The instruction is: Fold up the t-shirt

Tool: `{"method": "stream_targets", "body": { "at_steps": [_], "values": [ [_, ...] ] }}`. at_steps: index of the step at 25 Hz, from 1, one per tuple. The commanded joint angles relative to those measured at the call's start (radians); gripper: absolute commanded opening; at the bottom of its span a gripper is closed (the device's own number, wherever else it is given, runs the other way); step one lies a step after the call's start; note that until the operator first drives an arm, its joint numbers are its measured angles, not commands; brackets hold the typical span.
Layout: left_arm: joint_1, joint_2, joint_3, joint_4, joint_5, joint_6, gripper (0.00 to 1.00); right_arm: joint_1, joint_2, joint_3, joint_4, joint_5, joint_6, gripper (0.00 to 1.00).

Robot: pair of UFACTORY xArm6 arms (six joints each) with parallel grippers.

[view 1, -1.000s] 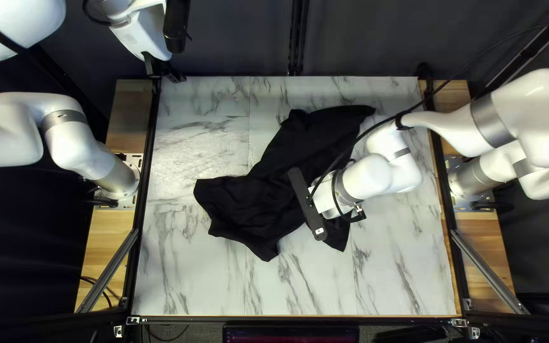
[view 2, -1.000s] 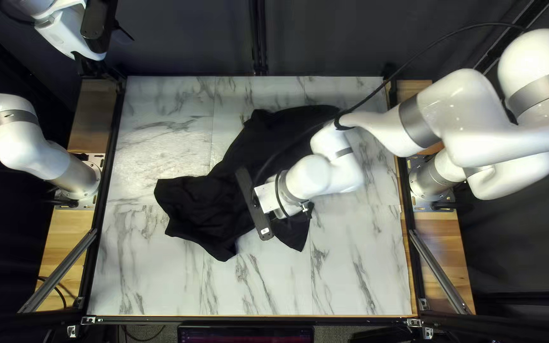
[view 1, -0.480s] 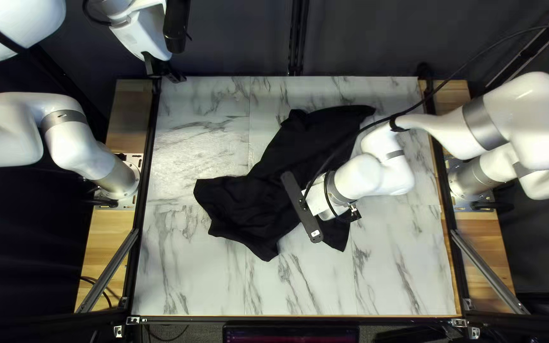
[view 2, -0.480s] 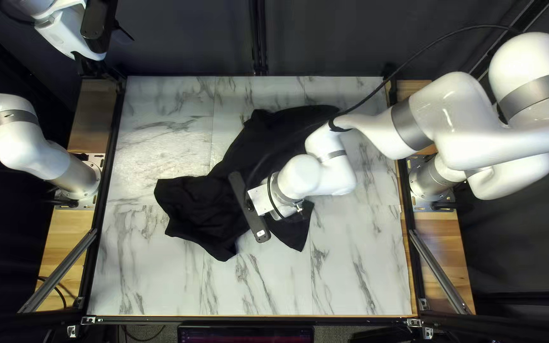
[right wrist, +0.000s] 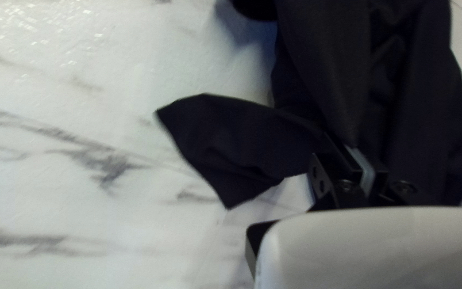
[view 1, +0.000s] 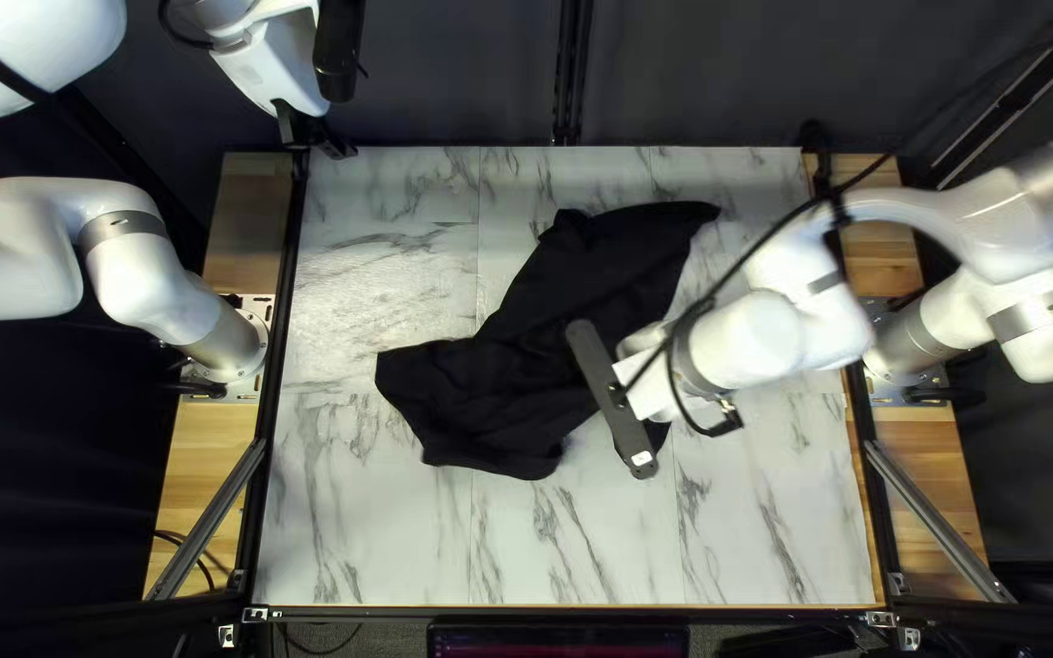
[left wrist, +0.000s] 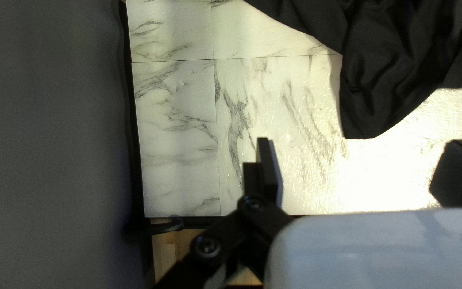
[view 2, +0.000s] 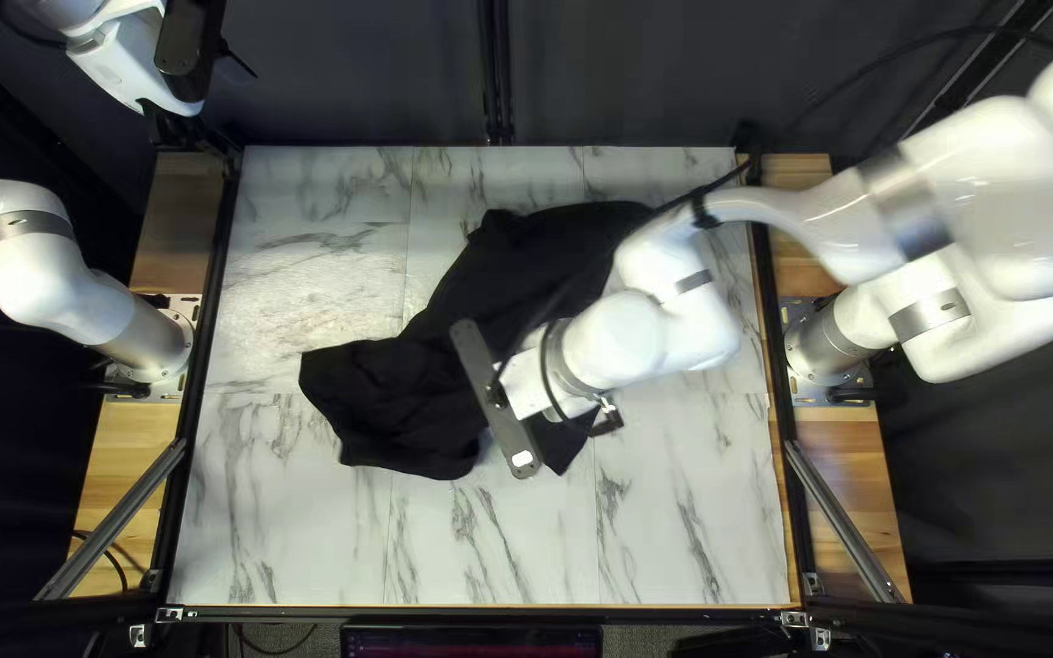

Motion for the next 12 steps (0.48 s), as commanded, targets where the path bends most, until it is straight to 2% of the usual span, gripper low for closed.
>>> {"method": "stream_targets", "body": {
  "at_steps": [1, 6, 9, 12],
  "values": [
    [0.000, 0.000, 0.000, 0.000, 0.000, 0.000, 1.00, 0.075, -0.043, -0.036, -0.012, 0.117, 0.076, 0.00],
    [0.000, 0.000, 0.000, 0.000, 0.000, 0.000, 1.00, 0.184, -0.043, -0.056, 0.032, 0.200, 0.170, 0.00],
    [0.000, 0.000, 0.000, 0.000, 0.000, 0.000, 1.00, 0.233, -0.033, -0.032, 0.086, 0.182, 0.196, 0.00],
    [0.000, 0.000, 0.000, 0.000, 0.000, 0.000, 1.00, 0.260, -0.011, 0.011, 0.146, 0.113, 0.194, 0.00]
  ]
}}
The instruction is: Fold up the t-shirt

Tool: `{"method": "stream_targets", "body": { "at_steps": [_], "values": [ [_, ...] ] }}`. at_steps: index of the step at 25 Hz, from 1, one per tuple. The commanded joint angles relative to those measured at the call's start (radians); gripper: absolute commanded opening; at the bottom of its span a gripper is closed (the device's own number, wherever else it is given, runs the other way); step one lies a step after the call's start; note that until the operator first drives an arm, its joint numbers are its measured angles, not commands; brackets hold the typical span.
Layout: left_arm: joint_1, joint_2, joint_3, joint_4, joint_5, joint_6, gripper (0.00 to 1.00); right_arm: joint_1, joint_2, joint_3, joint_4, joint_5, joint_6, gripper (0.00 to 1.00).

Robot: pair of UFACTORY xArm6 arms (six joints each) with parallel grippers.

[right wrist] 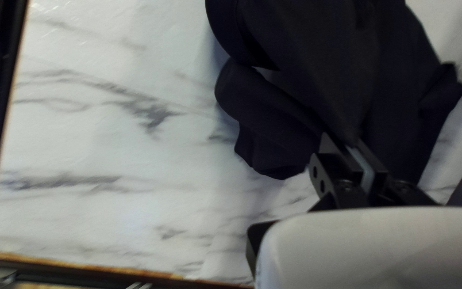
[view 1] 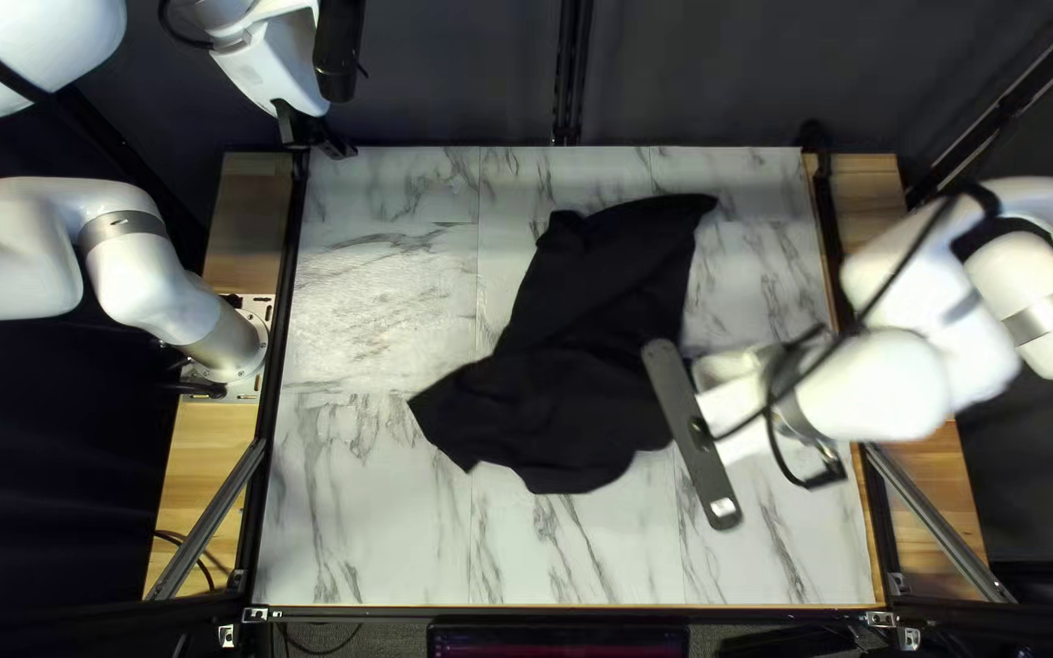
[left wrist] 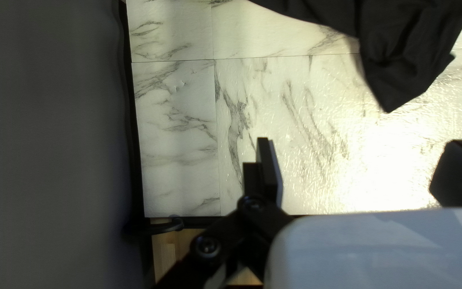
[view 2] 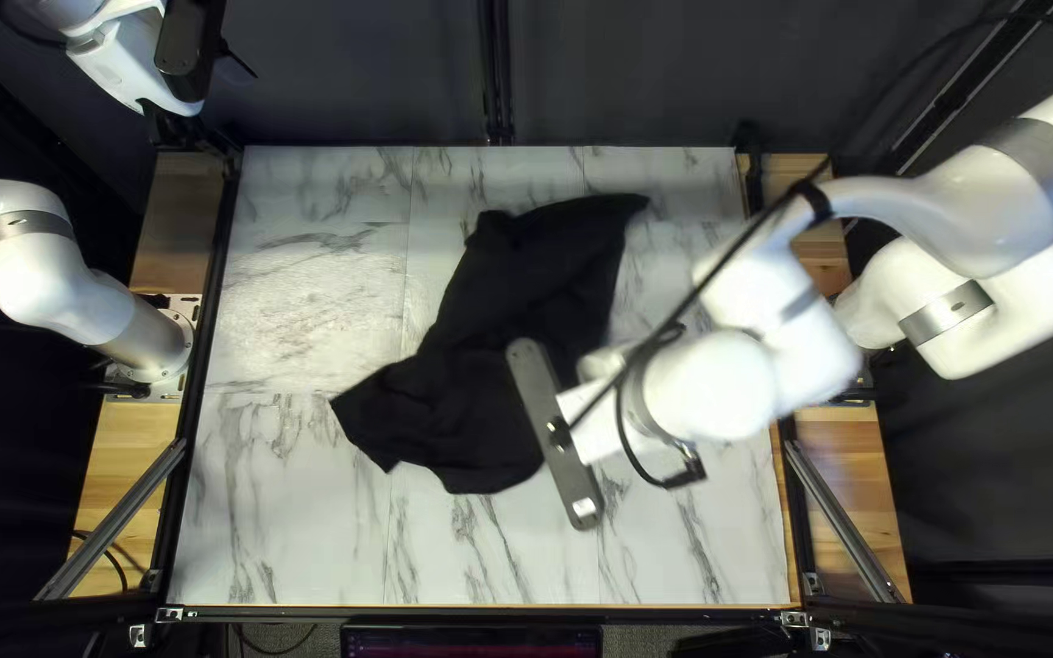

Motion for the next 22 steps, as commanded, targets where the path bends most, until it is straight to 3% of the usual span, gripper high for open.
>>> {"method": "stream_targets", "body": {
  "at_steps": [1, 7, 9, 12, 13, 14, 15, 17, 22],
  "values": [
    [0.000, 0.000, 0.000, 0.000, 0.000, 0.000, 1.00, 0.040, 0.031, 0.054, 0.078, -0.091, 0.004, 0.00],
    [0.000, 0.000, 0.000, 0.000, 0.000, 0.000, 1.00, 0.080, 0.035, 0.114, 0.181, -0.178, -0.038, 0.00],
    [0.000, 0.000, 0.000, 0.000, 0.000, 0.000, 1.00, 0.079, 0.009, 0.168, 0.225, -0.215, -0.072, 0.00],
    [0.000, 0.000, 0.000, 0.000, 0.000, 0.000, 1.00, 0.045, -0.015, 0.268, 0.357, -0.288, -0.219, 0.00],
    [0.000, 0.000, 0.000, 0.000, 0.000, 0.000, 1.00, 0.018, -0.015, 0.294, 0.430, -0.302, -0.312, 0.28],
    [0.000, 0.000, 0.000, 0.000, 0.000, 0.000, 1.00, -0.005, -0.016, 0.306, 0.480, -0.303, -0.378, 0.93],
    [0.000, 0.000, 0.000, 0.000, 0.000, 0.000, 1.00, -0.032, -0.021, 0.313, 0.515, -0.292, -0.430, 1.00],
    [0.000, 0.000, 0.000, 0.000, 0.000, 0.000, 1.00, -0.078, -0.041, 0.318, 0.543, -0.265, -0.480, 1.00],
    [0.000, 0.000, 0.000, 0.000, 0.000, 0.000, 1.00, -0.282, -0.186, 0.365, 0.435, -0.216, -0.514, 1.00]
  ]
}}
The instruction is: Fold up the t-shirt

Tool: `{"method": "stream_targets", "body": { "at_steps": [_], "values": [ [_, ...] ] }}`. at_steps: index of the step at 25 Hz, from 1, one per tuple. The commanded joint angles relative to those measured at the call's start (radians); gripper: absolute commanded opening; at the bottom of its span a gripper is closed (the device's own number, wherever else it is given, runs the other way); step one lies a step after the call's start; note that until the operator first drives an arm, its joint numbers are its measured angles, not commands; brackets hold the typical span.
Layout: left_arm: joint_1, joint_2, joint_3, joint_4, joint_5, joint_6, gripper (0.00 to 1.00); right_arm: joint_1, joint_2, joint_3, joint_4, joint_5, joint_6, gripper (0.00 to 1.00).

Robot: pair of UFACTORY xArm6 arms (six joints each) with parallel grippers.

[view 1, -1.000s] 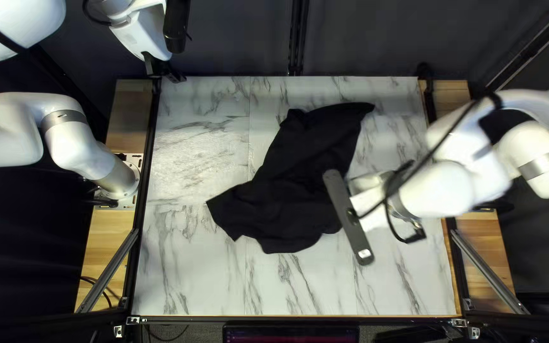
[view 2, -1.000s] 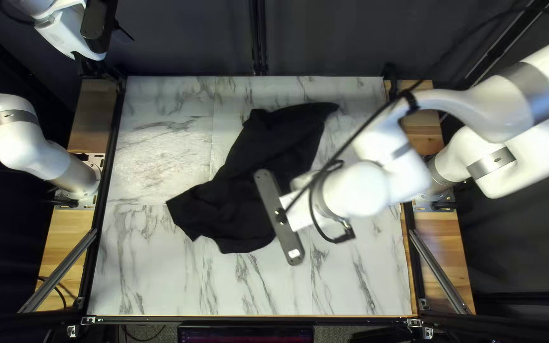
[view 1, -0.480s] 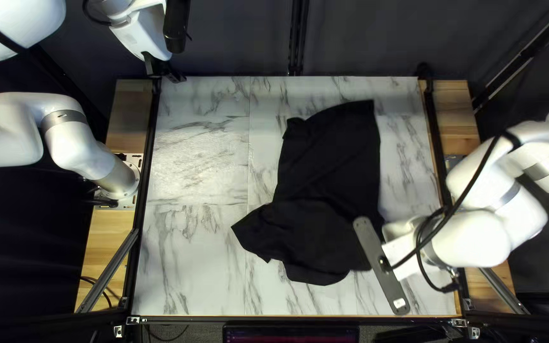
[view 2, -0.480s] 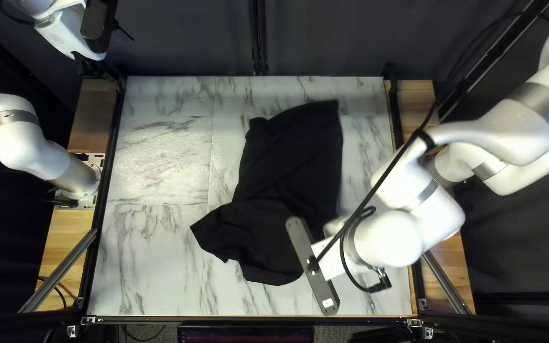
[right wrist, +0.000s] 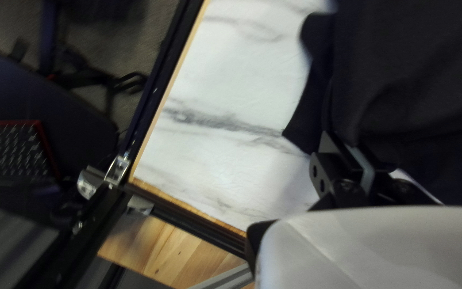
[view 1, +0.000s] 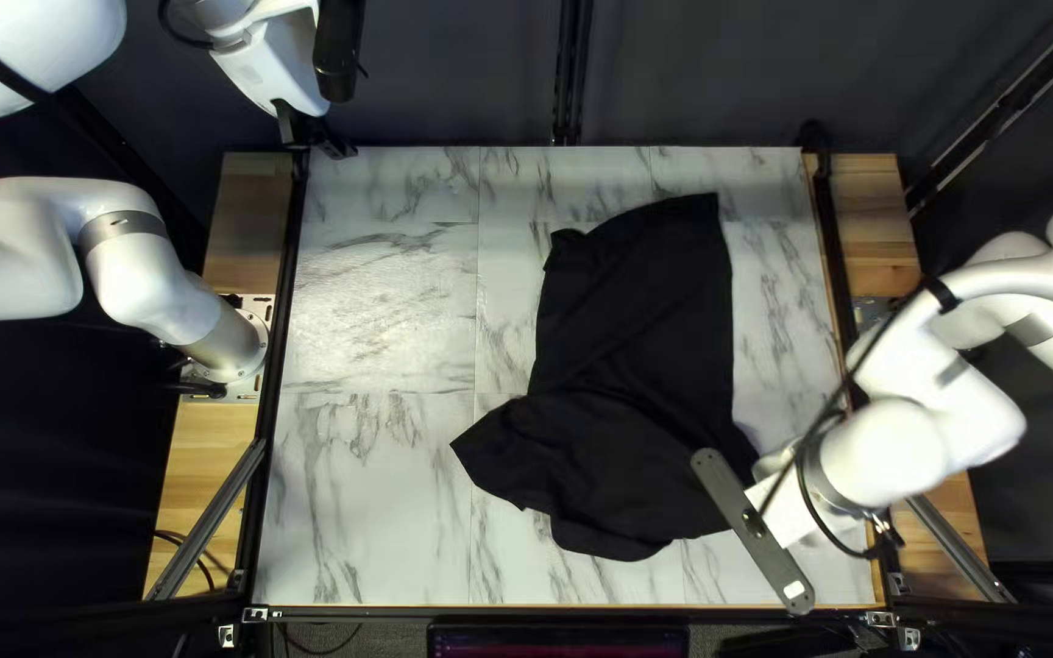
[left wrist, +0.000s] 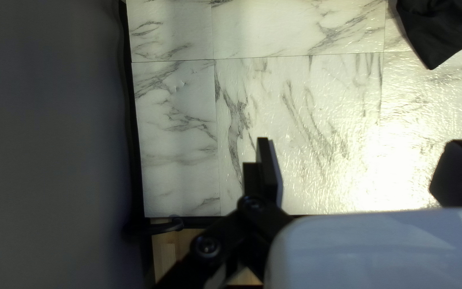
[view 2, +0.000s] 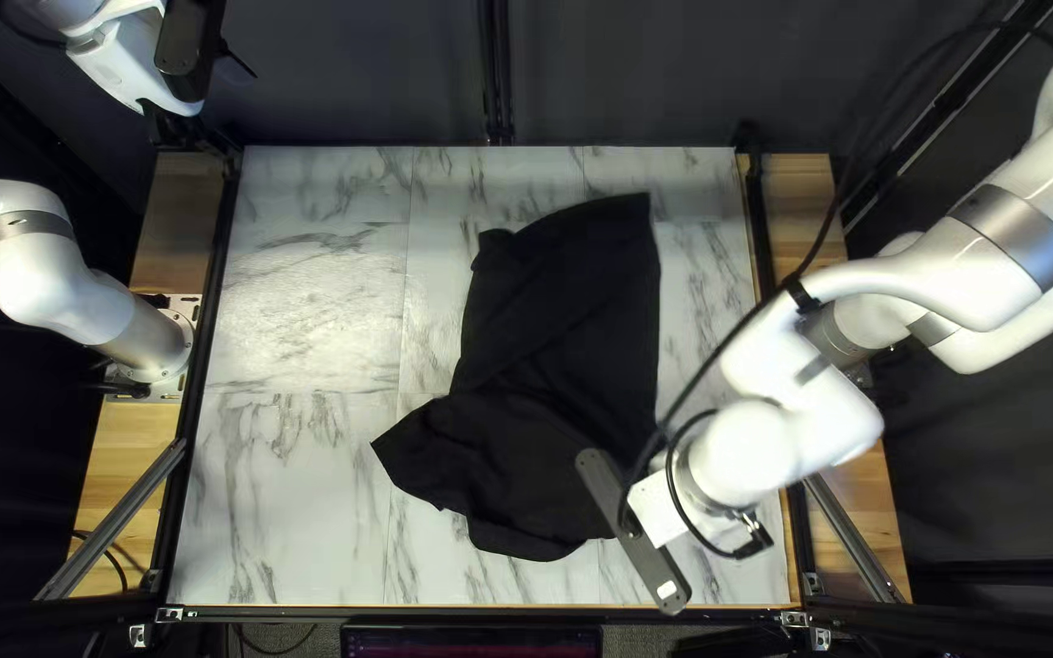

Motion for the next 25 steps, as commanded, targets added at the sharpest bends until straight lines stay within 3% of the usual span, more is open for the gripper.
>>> {"method": "stream_targets", "body": {
  "at_steps": [1, 4, 5, 8, 13, 17, 20, 24, 25],
  "values": [
    [0.000, 0.000, 0.000, 0.000, 0.000, 0.000, 1.00, -0.178, -0.123, 0.059, -0.117, 0.003, -0.034, 1.00],
    [0.000, 0.000, 0.000, 0.000, 0.000, 0.000, 1.00, -0.342, -0.148, 0.094, -0.183, -0.077, -0.111, 1.00],
    [0.000, 0.000, 0.000, 0.000, 0.000, 0.000, 1.00, -0.360, -0.151, 0.102, -0.195, -0.098, -0.117, 1.00],
    [0.000, 0.000, 0.000, 0.000, 0.000, 0.000, 1.00, -0.498, -0.097, 0.105, -0.245, -0.207, -0.188, 1.00],
    [0.000, 0.000, 0.000, 0.000, 0.000, 0.000, 1.00, -0.706, -0.133, 0.147, -0.225, -0.253, -0.346, 1.00],
    [0.000, 0.000, 0.000, 0.000, 0.000, 0.000, 1.00, -0.804, -0.263, 0.172, -0.199, -0.166, -0.407, 1.00],
    [0.000, 0.000, 0.000, 0.000, 0.000, 0.000, 1.00, -0.868, -0.400, 0.147, -0.203, -0.006, -0.423, 1.00],
    [0.000, 0.000, 0.000, 0.000, 0.000, 0.000, 1.00, -0.964, -0.600, 0.049, -0.196, 0.277, -0.454, 1.00],
    [0.000, 0.000, 0.000, 0.000, 0.000, 0.000, 1.00, -0.971, -0.618, 0.039, -0.195, 0.303, -0.453, 1.00]
  ]
}}
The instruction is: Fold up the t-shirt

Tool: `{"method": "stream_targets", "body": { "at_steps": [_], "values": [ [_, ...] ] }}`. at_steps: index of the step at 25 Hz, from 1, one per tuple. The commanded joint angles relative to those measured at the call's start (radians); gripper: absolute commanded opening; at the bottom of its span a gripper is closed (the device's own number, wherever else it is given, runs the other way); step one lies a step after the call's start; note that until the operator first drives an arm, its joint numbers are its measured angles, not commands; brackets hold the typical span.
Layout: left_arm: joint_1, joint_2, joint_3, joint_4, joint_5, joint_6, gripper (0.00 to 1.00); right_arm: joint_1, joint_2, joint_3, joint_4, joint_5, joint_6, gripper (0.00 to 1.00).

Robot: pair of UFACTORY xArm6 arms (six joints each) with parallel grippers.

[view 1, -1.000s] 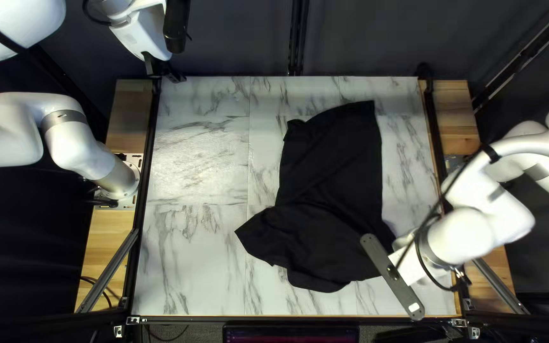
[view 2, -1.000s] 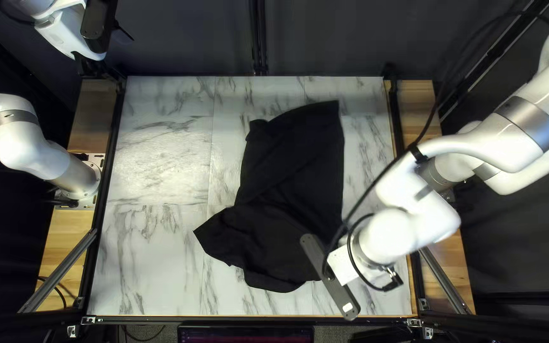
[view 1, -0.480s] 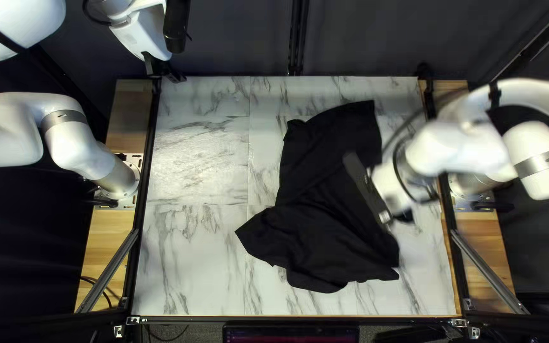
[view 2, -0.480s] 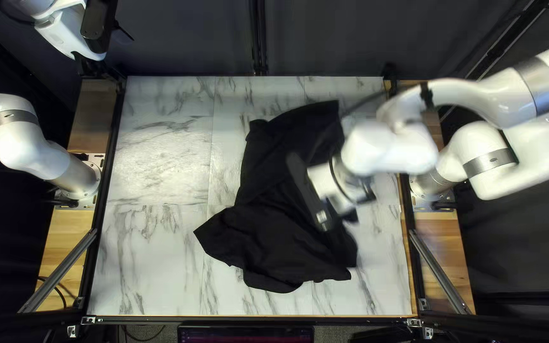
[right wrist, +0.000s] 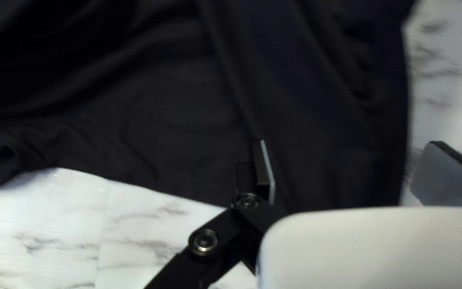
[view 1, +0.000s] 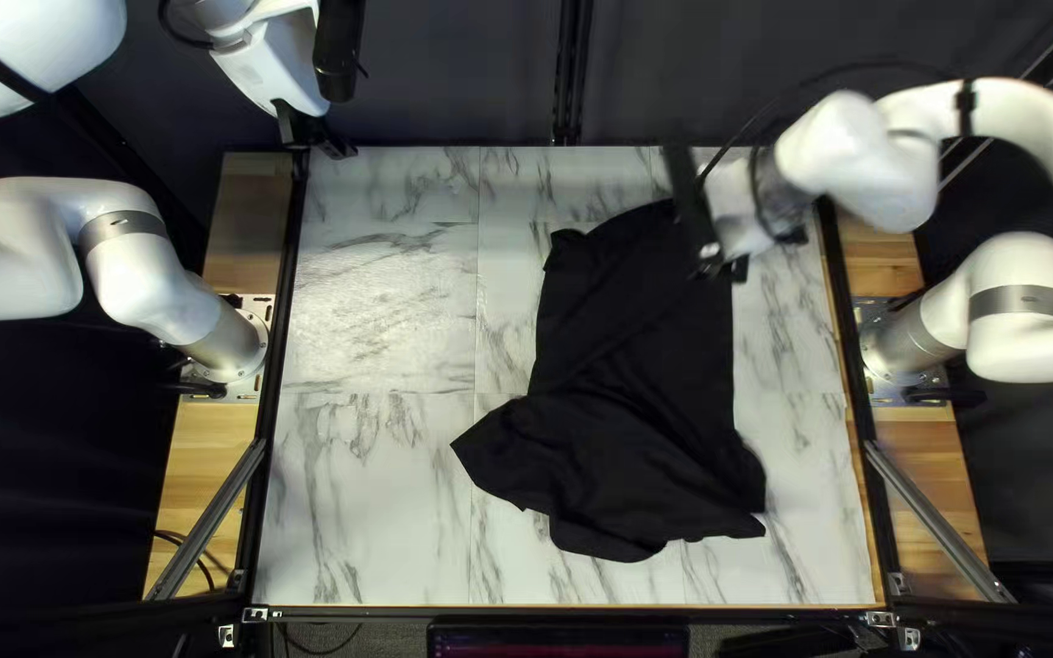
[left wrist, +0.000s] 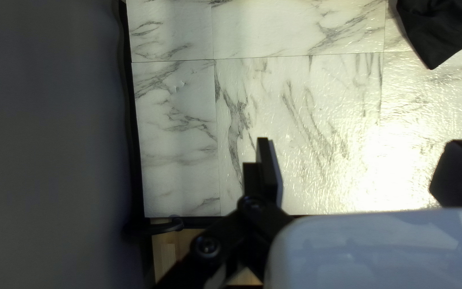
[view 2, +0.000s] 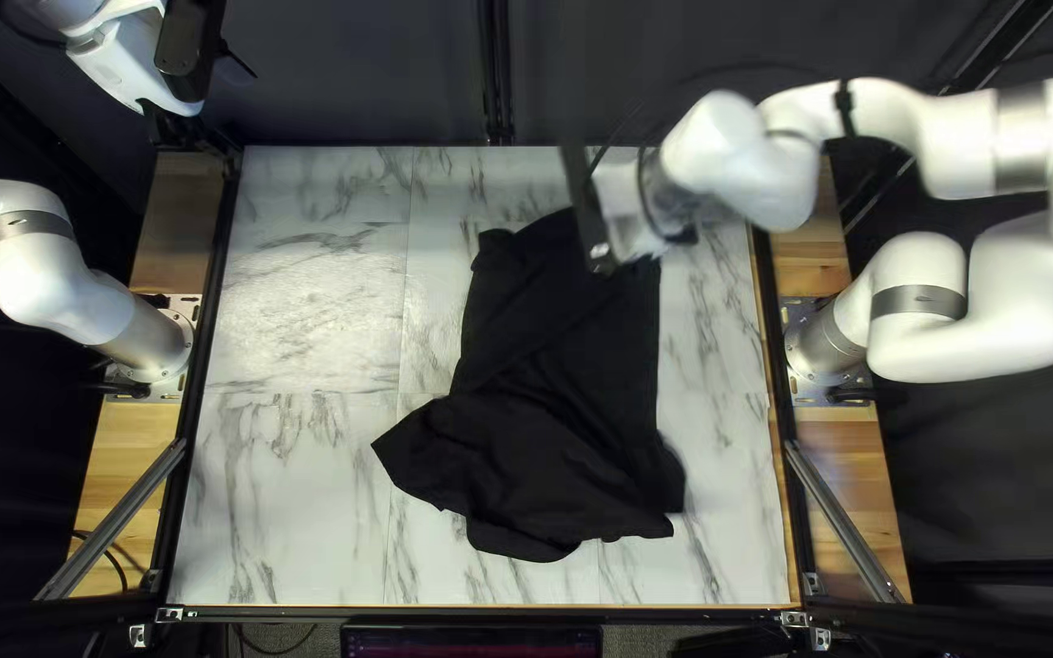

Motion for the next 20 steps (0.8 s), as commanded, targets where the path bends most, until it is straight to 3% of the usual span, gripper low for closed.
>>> {"method": "stream_targets", "body": {
  "at_steps": [1, 6, 9, 20],
  "values": [
    [0.000, 0.000, 0.000, 0.000, 0.000, 0.000, 1.00, -0.099, -0.190, -0.122, 0.009, 0.280, -0.023, 1.00],
    [0.000, 0.000, 0.000, 0.000, 0.000, 0.000, 1.00, -0.042, -0.246, -0.242, -0.023, 0.453, 0.120, 1.00],
    [0.000, 0.000, 0.000, 0.000, 0.000, 0.000, 1.00, -0.051, -0.266, -0.298, -0.010, 0.526, 0.172, 1.00],
    [0.000, 0.000, 0.000, 0.000, 0.000, 0.000, 1.00, -0.056, -0.272, -0.301, -0.001, 0.532, 0.188, 1.00]
  ]
}}
